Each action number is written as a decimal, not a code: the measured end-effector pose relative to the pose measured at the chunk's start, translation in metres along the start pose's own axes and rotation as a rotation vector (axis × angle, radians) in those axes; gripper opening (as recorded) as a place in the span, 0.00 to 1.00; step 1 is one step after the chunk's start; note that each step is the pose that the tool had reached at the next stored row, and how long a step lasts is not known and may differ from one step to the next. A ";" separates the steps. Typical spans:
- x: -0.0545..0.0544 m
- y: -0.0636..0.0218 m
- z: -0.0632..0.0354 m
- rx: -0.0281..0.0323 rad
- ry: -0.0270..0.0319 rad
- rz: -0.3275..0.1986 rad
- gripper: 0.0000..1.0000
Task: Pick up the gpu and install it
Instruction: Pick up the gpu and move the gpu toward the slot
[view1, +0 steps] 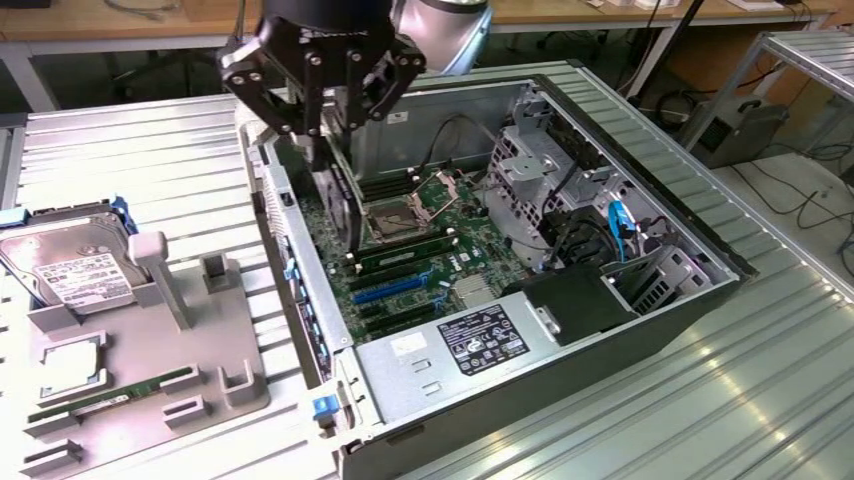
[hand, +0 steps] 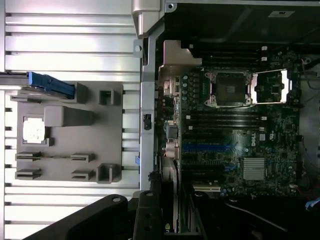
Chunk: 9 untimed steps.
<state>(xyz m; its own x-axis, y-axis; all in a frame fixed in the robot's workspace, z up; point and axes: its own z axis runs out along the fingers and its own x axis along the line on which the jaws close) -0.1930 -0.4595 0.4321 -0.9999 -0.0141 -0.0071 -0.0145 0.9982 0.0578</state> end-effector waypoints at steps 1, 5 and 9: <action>-0.004 -0.0001 0.0018 0.0006 0.0000 0.000 0.26; -0.029 0.0018 0.0119 0.0030 0.0009 0.000 0.26; -0.056 0.0097 0.0233 0.0031 0.0009 0.000 0.26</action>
<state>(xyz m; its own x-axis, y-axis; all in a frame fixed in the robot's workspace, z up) -0.1373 -0.4477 0.4098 -0.9999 -0.0143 -0.0062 -0.0146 0.9984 0.0548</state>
